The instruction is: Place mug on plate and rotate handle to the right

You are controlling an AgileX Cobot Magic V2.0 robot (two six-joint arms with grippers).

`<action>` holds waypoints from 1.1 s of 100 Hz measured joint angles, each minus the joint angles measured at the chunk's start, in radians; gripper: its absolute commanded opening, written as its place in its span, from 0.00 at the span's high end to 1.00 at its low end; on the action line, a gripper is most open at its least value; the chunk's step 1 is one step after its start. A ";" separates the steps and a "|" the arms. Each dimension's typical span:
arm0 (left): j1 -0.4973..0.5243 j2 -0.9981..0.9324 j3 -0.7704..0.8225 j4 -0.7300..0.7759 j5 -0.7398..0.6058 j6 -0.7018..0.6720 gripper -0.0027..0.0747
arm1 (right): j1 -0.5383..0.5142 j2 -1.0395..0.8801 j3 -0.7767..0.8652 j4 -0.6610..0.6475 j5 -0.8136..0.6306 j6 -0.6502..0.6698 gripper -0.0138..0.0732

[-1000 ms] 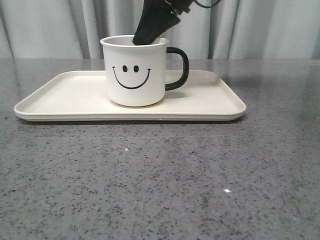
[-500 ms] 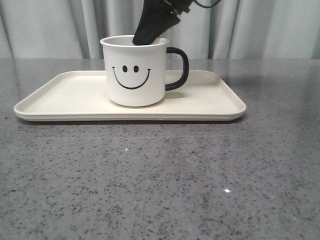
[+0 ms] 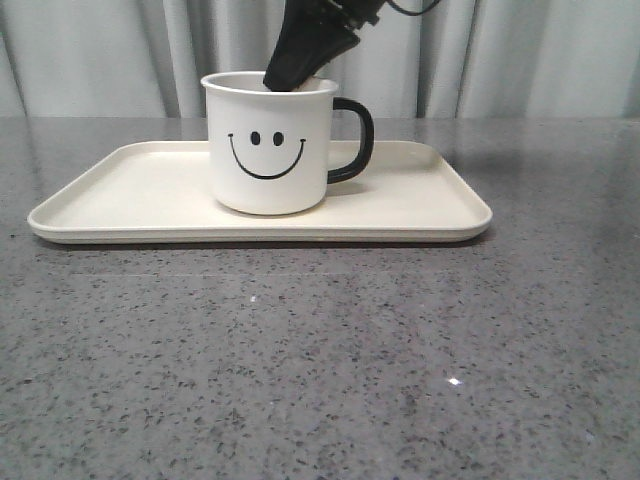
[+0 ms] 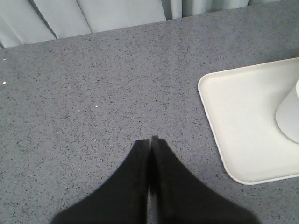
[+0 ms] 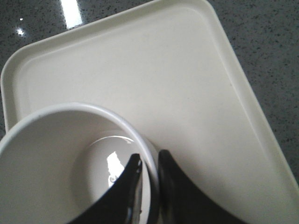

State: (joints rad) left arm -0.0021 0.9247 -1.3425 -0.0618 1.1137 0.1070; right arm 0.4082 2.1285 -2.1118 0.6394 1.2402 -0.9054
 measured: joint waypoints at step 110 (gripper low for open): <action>0.000 0.000 0.000 0.000 0.000 0.000 0.99 | -0.183 -0.248 0.000 0.028 -0.204 0.137 0.42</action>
State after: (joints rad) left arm -0.0021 0.9247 -1.3425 -0.0618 1.1137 0.1070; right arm 0.2253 1.8808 -2.1122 0.6671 1.0357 -0.7688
